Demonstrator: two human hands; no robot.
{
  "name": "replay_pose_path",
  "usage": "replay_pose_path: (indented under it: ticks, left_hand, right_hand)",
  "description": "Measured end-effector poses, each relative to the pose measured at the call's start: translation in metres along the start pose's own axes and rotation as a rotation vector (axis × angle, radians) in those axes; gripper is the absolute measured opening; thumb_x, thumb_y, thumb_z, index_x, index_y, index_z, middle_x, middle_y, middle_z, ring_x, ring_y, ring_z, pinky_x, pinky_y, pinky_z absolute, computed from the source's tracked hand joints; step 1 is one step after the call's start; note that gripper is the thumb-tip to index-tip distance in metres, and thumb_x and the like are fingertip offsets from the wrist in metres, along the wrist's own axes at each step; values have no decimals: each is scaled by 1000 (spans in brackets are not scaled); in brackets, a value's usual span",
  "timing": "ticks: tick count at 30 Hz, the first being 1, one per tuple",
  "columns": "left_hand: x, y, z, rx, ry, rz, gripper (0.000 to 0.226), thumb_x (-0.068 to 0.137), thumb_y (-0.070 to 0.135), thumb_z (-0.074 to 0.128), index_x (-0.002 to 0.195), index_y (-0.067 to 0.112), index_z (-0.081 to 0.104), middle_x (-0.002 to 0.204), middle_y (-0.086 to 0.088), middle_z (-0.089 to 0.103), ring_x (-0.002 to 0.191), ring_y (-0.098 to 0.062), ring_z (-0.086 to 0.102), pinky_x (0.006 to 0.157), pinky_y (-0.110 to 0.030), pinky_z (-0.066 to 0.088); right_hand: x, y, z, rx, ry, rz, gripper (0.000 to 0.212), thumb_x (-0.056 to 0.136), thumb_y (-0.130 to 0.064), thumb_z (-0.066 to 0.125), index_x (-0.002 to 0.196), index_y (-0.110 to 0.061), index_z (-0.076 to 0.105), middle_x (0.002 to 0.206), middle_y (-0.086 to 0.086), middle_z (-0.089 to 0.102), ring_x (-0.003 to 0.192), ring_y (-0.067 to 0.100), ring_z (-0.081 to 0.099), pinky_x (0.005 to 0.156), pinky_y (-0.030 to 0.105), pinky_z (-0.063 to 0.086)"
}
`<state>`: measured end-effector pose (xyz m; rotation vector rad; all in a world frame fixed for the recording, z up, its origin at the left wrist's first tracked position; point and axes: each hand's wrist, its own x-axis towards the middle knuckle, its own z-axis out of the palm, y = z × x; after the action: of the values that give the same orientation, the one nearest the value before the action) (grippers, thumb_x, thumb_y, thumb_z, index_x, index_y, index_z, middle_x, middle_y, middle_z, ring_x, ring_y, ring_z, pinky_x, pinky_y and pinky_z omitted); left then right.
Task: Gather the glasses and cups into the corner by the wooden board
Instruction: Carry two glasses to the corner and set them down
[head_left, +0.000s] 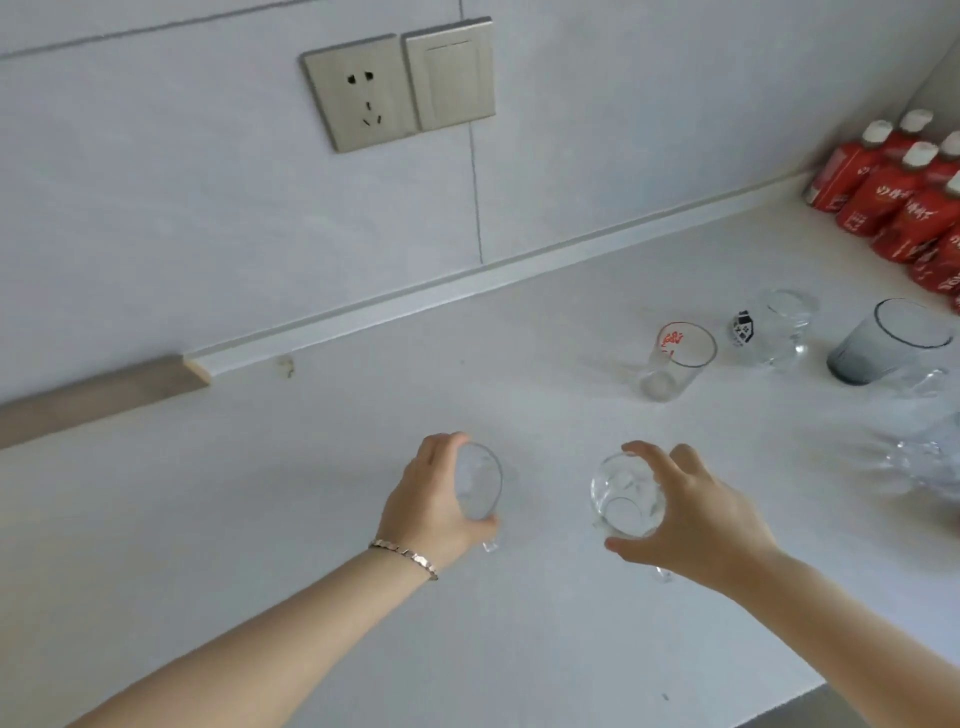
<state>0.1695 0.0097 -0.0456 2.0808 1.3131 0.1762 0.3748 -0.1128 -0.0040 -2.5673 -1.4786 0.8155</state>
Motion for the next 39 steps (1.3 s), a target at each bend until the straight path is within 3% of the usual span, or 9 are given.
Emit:
replay_pose_path:
  ticks: [3,7,9,12,17,23,31,39]
  left_hand:
    - [-38,-75,-52,-26,95,-89,81,51,40,74,125,26,44,116,19,37,111,-14,53,85,-31,51]
    - [-86,-178,-120,-44,225,-244,97,37,56,57,127,23,46,118,14,42,110,-16,54,86,-35,54]
    - [-105,-231,-154,-39,245,-290,92,41,49,66,126,21,48,120,10,45,112,-19,55,87,-34,52]
    - [-128,-304,-204,-9,245,-337,77,57,21,81,126,19,49,123,5,47,117,-21,54,90,-30,47]
    - [-145,-395,-278,67,238,-410,79,62,24,78,133,23,42,136,4,43,121,-21,51,93,-33,49]
    - [-98,-447,-342,254,210,-327,79,69,32,73,138,24,35,144,4,38,126,-22,47,95,-33,45]
    - [-10,-488,-374,448,154,-214,78,66,30,76,134,13,41,134,-5,50,125,-25,46,104,-34,37]
    - [10,-519,-373,469,174,-171,86,71,38,71,143,14,30,144,0,42,133,-21,38,111,-31,29]
  right_hand:
    - [1,-78,26,-7,-60,-118,88,62,-55,73,136,-42,26,102,-11,33,88,14,50,71,22,36]
    - [3,-193,73,3,-104,-262,88,63,-54,73,136,-40,26,116,-6,42,104,16,57,75,22,40]
    - [3,-252,98,12,-119,-301,89,63,-53,74,137,-39,26,120,-4,43,105,17,57,79,24,42]
    - [1,-337,131,43,-128,-319,88,63,-51,75,137,-38,28,122,-2,44,104,19,58,75,23,41]
    - [1,-448,172,56,-137,-344,87,61,-49,77,134,-38,31,113,-5,43,88,17,55,71,23,38]
    - [14,-524,199,55,-122,-347,89,59,-50,78,134,-39,31,105,-8,38,98,16,60,73,24,42]
    - [58,-579,225,110,-70,-245,88,61,-44,79,135,-33,32,106,-4,37,96,20,60,78,27,49]
    - [112,-644,258,220,-89,-208,88,63,-39,79,136,-32,30,121,5,40,105,25,59,85,31,49]
